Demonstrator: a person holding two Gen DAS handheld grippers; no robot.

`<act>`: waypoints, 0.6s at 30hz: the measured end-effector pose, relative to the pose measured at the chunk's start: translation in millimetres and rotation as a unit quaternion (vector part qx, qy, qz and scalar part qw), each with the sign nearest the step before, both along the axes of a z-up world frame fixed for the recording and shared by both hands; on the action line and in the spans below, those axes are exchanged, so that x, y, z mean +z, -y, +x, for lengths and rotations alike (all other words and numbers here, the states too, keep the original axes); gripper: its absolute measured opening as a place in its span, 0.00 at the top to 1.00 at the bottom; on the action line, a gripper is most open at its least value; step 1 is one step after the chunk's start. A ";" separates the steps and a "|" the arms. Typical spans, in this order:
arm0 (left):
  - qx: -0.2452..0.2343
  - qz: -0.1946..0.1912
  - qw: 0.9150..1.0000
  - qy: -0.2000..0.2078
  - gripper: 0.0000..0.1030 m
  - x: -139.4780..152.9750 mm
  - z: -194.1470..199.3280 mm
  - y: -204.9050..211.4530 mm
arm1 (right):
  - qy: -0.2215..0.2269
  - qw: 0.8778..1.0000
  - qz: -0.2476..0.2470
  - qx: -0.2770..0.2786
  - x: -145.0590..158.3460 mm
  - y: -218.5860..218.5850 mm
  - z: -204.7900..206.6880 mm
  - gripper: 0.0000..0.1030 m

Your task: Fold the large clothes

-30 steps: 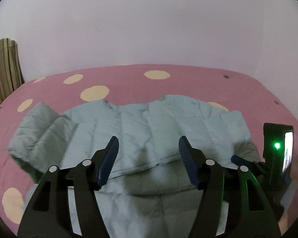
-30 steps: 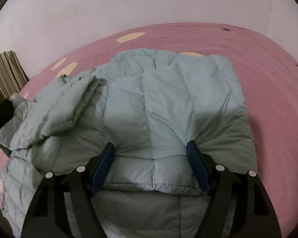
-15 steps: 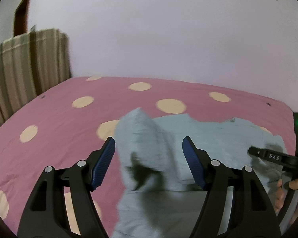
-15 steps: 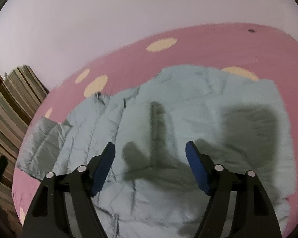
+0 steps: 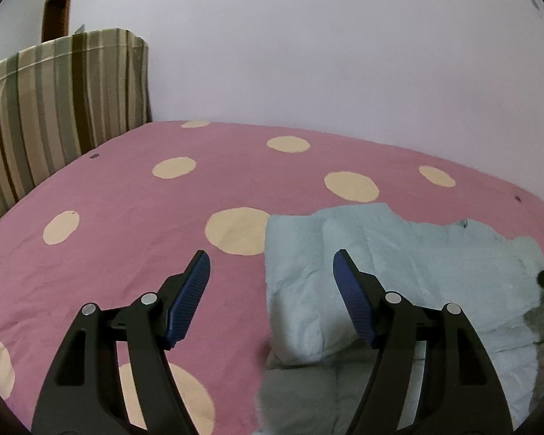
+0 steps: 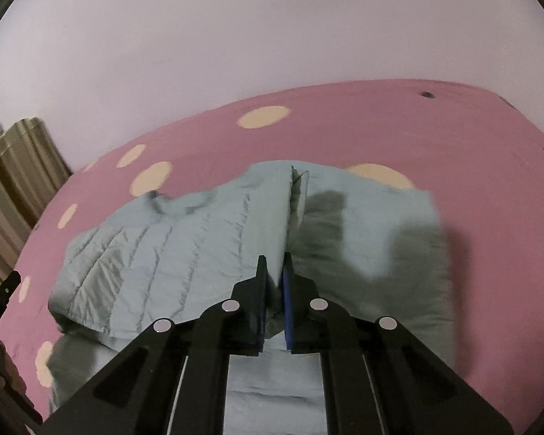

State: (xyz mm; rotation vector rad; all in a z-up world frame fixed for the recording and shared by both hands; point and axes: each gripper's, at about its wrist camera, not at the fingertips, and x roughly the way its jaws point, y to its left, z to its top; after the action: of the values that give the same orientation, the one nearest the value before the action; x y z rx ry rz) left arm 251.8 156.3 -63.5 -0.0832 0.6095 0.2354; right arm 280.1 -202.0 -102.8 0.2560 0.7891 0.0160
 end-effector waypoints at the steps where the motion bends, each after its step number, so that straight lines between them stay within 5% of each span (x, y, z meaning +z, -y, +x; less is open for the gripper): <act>1: -0.003 0.002 1.000 -0.004 0.32 -3.2 3.4 3.4 | -0.005 1.000 -0.004 -0.007 -3.2 8.0 -1.7 0.93; 13: -0.007 0.001 0.995 -0.099 0.32 -70.7 43.1 13.8 | -0.065 0.998 0.006 -0.026 -60.2 44.4 0.7 0.93; 18: -0.008 -0.005 0.994 -0.106 0.32 -73.9 43.6 11.0 | -0.064 0.998 0.002 -0.025 -60.9 42.0 -1.1 0.91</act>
State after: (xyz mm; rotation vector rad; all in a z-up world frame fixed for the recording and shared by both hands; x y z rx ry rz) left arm 295.4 145.3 -137.4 -0.0640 0.8220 0.2265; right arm 279.0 -244.0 -163.7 0.2824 0.9092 -0.0459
